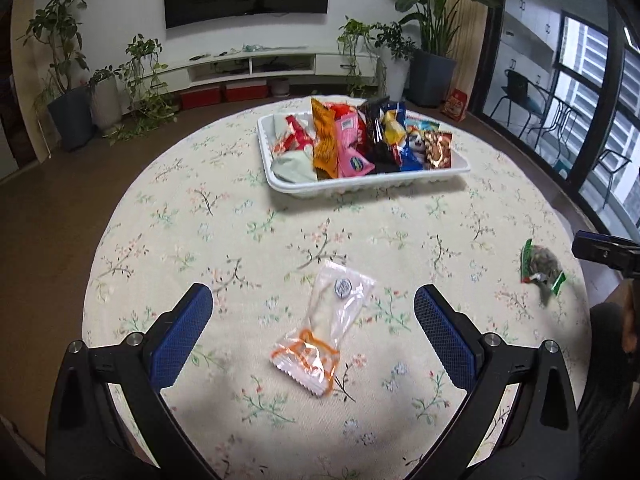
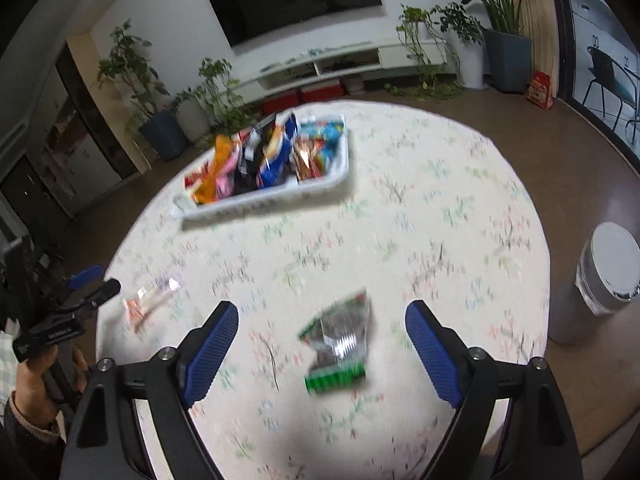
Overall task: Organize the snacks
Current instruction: 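Grasp the clear orange-printed bag with the left tool while the right tool grasps the green-topped nut bag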
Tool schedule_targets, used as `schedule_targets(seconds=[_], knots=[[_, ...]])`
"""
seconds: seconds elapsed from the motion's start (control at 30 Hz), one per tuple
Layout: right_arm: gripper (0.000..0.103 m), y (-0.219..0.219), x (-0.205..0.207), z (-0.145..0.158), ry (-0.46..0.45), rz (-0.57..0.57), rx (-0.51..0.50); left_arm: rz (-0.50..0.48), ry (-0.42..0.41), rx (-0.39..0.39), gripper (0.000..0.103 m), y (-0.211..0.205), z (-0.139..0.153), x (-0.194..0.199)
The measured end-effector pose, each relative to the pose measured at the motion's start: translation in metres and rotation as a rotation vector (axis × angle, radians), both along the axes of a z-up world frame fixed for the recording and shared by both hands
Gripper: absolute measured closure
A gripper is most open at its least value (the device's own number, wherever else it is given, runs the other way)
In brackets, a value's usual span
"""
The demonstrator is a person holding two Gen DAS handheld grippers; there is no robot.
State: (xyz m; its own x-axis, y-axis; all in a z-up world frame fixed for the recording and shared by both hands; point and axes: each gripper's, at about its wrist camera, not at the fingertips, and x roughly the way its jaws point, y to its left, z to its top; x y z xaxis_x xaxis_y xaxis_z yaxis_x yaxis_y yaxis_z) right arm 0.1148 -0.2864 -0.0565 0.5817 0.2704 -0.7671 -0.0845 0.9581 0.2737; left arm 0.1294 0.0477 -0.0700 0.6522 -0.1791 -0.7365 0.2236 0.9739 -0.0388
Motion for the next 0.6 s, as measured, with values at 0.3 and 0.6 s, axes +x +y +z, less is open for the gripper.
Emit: schedule_targets(seconds=[0.3, 0.6], knots=[[0.018, 0.021, 0.01, -0.02, 0.042, 0.086, -0.182, -0.075, 0.139, 0.185, 0.001, -0.016, -0.023, 0.028], [0.034, 0.028, 0.027, -0.047, 0.131, 0.133, -0.255, -0.16, 0.192, 0.331, 0.001, -0.021, -0.051, 0.056]])
